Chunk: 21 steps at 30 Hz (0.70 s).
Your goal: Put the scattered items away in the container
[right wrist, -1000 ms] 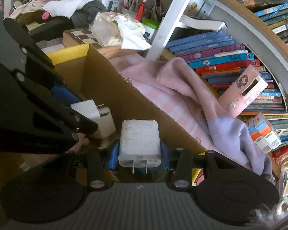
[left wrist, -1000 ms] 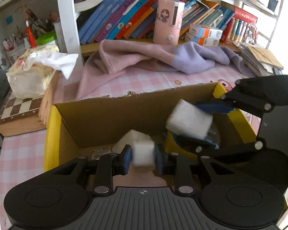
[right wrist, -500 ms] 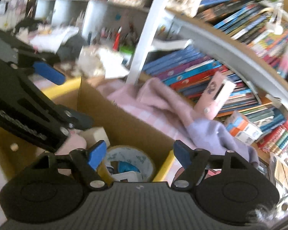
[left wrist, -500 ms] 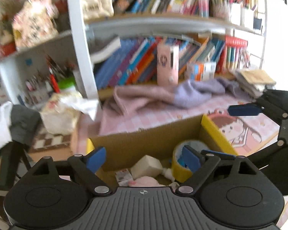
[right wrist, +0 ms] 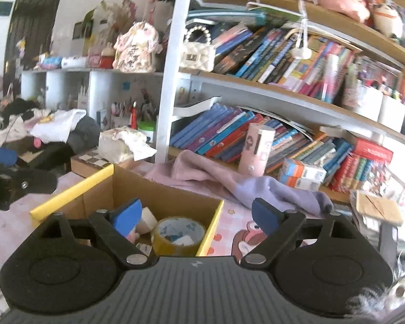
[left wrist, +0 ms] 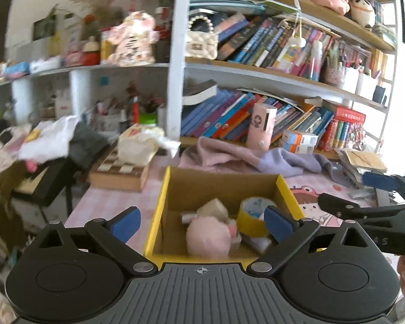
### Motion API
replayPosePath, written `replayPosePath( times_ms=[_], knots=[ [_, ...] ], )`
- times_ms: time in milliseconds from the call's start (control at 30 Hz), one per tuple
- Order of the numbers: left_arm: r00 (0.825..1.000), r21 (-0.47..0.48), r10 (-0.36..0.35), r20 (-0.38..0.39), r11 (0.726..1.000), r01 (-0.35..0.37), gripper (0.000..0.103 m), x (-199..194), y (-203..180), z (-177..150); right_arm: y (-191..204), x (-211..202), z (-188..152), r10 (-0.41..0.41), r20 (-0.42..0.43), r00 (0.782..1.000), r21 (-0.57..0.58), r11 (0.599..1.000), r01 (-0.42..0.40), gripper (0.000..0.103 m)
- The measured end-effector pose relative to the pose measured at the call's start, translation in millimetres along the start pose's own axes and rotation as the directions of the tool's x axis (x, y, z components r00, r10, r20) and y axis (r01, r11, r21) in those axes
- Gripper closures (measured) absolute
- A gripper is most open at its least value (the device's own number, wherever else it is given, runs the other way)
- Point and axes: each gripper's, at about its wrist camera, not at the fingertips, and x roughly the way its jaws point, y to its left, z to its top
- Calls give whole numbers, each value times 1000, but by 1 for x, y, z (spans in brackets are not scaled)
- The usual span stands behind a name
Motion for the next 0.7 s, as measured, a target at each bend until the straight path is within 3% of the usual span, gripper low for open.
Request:
replayPosePath(
  times_ms=[333,533,700],
  knots=[
    [998,40,54,20,998,-55,2,-72,-26,-63,19,-87,-53,-34,-41,999,56,998,36,5],
    [997,0,48,-65,999,-48,1,-89,-36,-94,24,-126,-83,-46,-96,994,88,995,55,3],
    [990,49,83,-110,996,-78,1,-93,-48,-114,21,-142,-100,-54,-181,982,110,991,74,3]
  ],
)
